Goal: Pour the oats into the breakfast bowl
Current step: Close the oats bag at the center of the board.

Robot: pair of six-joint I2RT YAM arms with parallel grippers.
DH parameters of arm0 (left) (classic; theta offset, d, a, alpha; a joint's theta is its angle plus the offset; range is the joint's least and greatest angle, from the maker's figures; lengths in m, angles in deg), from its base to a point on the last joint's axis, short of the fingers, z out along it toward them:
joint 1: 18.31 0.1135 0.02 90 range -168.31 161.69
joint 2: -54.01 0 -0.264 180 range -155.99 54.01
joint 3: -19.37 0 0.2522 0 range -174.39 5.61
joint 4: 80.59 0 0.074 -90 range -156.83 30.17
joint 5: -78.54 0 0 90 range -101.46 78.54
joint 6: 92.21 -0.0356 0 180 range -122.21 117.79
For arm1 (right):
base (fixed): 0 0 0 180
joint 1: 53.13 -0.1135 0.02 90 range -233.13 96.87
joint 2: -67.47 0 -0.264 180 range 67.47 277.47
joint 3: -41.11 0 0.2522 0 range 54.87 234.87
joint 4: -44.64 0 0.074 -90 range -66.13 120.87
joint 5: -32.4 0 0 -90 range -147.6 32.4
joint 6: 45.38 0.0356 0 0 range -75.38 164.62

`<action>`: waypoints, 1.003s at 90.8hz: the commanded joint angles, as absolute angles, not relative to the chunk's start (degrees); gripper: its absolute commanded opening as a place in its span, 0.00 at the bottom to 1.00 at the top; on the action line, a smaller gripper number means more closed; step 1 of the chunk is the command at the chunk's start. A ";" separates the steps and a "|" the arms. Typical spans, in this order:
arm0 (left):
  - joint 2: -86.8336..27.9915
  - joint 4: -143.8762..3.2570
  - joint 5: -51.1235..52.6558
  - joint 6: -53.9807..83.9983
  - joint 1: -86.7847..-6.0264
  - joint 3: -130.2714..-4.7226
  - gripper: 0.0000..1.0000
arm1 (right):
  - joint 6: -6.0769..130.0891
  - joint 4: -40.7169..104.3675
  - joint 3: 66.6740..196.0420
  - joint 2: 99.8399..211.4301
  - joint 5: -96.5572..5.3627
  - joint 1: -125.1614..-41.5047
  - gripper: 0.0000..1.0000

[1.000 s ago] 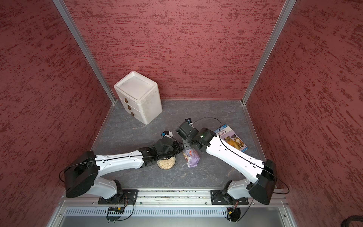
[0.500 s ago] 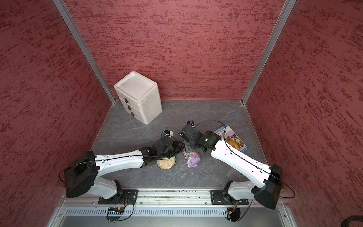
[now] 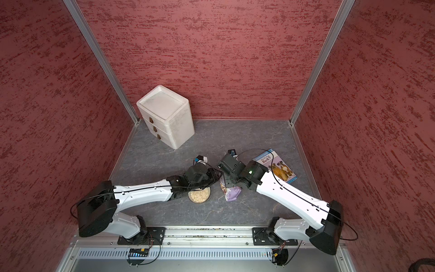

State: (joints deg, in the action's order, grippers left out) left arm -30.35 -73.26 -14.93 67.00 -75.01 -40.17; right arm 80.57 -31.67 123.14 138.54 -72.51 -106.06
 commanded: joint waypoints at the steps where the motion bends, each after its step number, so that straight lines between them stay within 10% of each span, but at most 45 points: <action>1: -31.42 -73.24 -14.72 66.96 -75.44 -41.41 0.39 | 81.30 -33.14 122.97 137.39 -71.58 -106.65 0.00; 24: -31.16 -73.25 -14.10 67.41 -75.44 -41.66 0.38 | 81.69 -34.08 124.71 136.99 -74.34 -107.89 0.00; 35: -31.16 -73.33 -14.07 67.56 -75.44 -41.63 0.38 | 81.60 -34.99 126.96 137.37 -78.95 -107.75 0.42; 52: -30.83 -73.55 -13.80 68.02 -75.44 -41.30 0.38 | 77.96 -31.70 131.02 139.78 -80.52 -105.75 0.63; 91: -28.79 -73.26 -15.13 67.75 -75.35 -40.13 0.38 | 70.82 -26.55 139.59 153.07 -83.44 -102.46 0.49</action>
